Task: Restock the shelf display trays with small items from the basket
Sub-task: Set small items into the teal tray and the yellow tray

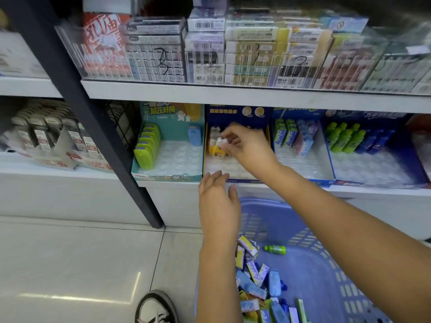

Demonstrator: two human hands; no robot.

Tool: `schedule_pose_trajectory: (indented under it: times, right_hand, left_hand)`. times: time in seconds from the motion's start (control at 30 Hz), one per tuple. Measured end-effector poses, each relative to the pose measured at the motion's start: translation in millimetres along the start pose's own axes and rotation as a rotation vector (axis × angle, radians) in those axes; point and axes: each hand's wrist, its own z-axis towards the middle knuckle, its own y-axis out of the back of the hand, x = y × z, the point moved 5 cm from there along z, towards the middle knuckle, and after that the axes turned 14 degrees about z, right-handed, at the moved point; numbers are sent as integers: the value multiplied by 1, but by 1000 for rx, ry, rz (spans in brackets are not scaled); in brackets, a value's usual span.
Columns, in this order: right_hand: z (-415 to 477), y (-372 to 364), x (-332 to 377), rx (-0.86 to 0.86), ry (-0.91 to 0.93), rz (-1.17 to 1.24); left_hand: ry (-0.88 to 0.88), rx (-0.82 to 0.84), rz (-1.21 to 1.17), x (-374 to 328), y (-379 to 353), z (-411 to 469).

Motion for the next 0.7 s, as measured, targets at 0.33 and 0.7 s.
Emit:
schedule_pose_trajectory:
  times: [0.33, 0.7]
  right_hand:
    - [14, -25, -5, 189, 53, -335]
    - [-62, 13, -11, 110, 47, -160]
  left_hand:
    - [-33, -17, 9, 9, -2, 2]
    - [22, -128, -188, 9, 0, -16]
